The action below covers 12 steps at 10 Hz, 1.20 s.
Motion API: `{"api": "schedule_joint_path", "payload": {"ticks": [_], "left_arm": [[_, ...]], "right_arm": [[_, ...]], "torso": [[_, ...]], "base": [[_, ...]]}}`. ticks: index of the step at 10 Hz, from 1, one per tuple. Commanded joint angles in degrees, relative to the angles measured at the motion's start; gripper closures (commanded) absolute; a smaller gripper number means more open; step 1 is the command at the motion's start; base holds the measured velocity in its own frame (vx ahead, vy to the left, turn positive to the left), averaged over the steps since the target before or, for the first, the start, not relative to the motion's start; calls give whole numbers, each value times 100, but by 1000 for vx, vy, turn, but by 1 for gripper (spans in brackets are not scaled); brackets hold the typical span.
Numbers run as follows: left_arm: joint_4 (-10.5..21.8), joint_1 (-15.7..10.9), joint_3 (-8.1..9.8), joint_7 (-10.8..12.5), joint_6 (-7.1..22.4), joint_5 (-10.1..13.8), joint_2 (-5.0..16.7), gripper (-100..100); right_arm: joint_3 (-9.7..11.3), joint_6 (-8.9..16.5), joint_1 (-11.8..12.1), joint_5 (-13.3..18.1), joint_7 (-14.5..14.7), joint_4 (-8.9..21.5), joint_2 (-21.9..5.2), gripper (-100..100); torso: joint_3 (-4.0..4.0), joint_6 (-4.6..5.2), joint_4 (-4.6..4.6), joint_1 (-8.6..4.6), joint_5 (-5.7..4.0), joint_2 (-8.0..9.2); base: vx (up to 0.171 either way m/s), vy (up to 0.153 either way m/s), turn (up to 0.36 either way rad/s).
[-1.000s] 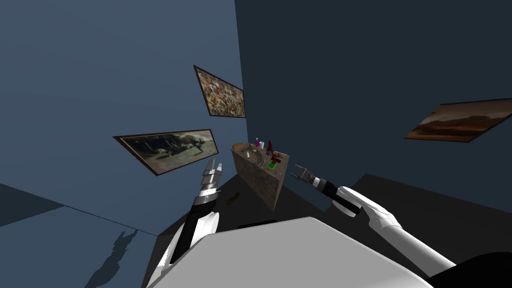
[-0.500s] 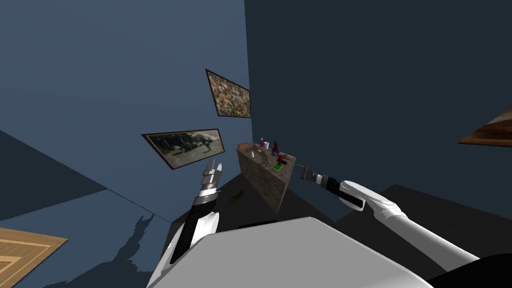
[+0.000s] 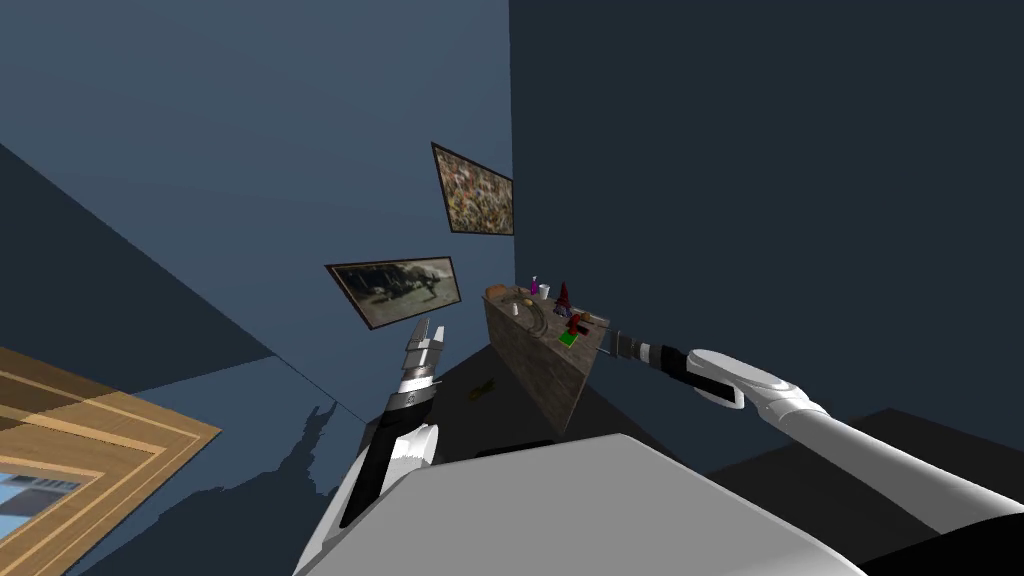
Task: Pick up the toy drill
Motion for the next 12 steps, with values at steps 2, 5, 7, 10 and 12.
{"api": "schedule_joint_path", "payload": {"ticks": [2,5,7,10,12], "left_arm": [[0,0,0,0,0,0,0,0],[0,1,0,0,0,0,0,0],[0,1,0,0,0,0,0,0],[0,1,1,0,0,0,0,0],[0,2,2,0,0,0,1,0]], "right_arm": [[130,29,-84,233,272,196,-460,-100],[282,61,-172,448,492,366,-889,-100],[358,79,-215,545,584,427,-1088,-100],[369,83,-221,568,616,433,-1140,0],[-15,495,-742,152,220,920,-646,-100]], "torso": [[-2,-1,-1,1,1,-4],[-5,2,-2,0,0,-8],[-5,2,-2,-1,-1,-9],[0,8,0,0,-2,1],[12,20,5,-23,-7,21]], "base": [[40,17,232],[44,10,220],[50,8,191],[26,7,79],[-22,-64,-352]]}}
